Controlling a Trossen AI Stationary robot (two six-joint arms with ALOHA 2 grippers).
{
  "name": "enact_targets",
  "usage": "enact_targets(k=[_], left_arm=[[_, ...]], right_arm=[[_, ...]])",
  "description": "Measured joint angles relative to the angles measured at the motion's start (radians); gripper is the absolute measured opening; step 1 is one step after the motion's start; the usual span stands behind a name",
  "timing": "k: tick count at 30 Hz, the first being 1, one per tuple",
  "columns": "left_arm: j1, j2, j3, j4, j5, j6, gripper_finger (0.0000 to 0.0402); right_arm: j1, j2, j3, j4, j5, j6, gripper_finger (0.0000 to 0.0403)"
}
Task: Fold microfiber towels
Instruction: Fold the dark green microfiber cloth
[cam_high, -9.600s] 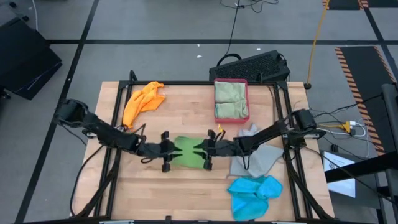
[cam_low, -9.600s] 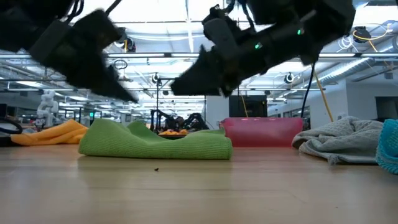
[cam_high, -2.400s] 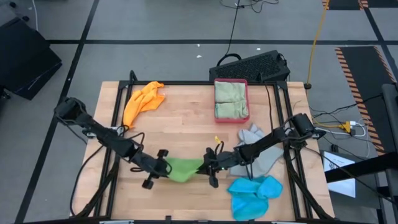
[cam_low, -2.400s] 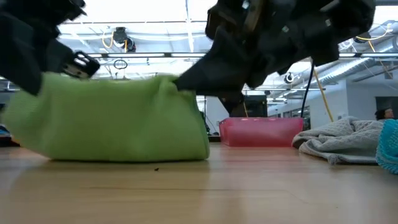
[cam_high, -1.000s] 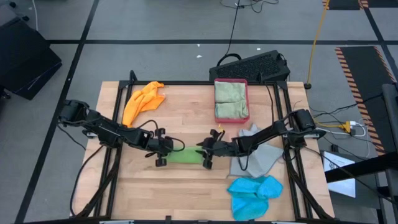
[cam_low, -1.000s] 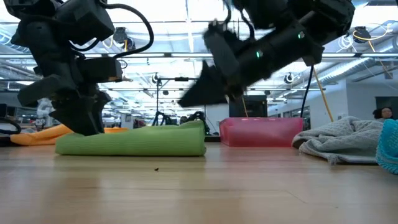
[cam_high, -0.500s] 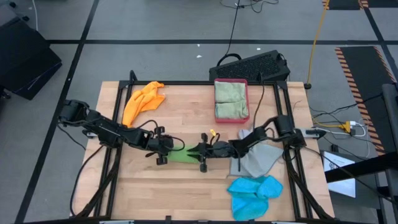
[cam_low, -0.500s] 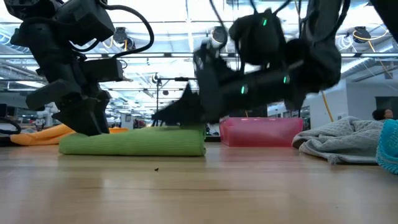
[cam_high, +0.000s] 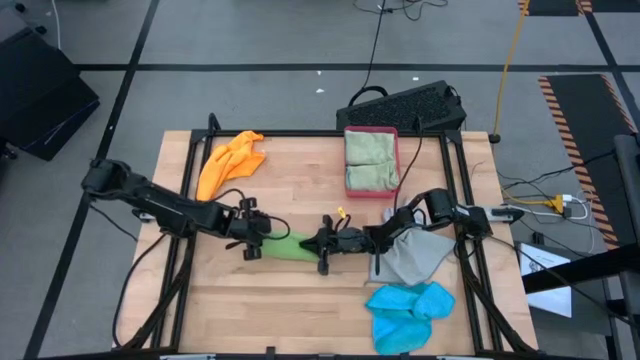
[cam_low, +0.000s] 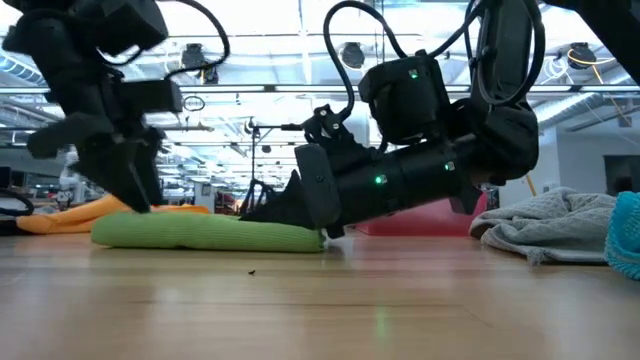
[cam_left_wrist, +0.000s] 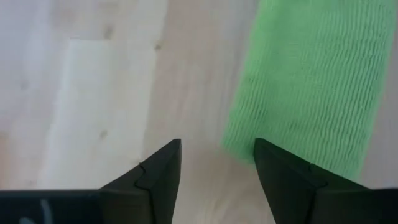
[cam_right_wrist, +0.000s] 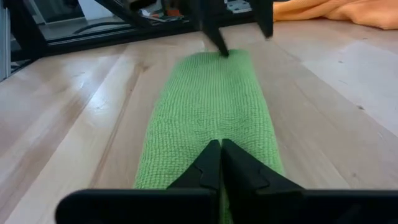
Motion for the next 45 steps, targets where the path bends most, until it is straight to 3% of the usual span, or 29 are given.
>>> enact_targets(k=[6, 11, 20, 25, 35, 40, 45], left_arm=[[-0.029, -0.142, 0.000, 0.078, -0.011, -0.013, 0.0205], [-0.075, -0.170, -0.001, 0.202, -0.020, 0.020, 0.0205], [-0.145, 0.020, -0.147, 0.845, -0.113, 0.133, 0.0199], [-0.137, 0.155, -0.208, 1.074, -0.118, 0.143, 0.0149], [-0.121, 0.346, -0.219, 1.076, -0.103, 0.086, 0.0034], [-0.121, 0.360, -0.217, 0.975, -0.099, 0.031, 0.0006], [-0.124, 0.355, -0.234, 0.975, -0.079, 0.003, 0.0011]], right_arm=[[0.000, 0.001, -0.001, -0.008, -0.001, -0.004, 0.0006], [0.000, 0.003, -0.001, -0.007, -0.003, -0.004, 0.0006], [0.001, 0.005, -0.003, 0.005, -0.006, -0.006, 0.0006], [0.003, 0.005, -0.003, 0.003, -0.007, -0.008, 0.0006], [0.003, 0.005, -0.003, 0.000, -0.008, -0.008, 0.0006], [0.003, 0.005, -0.003, -0.026, -0.011, -0.007, 0.0006], [0.003, 0.005, -0.003, -0.041, -0.011, -0.007, 0.0006]])
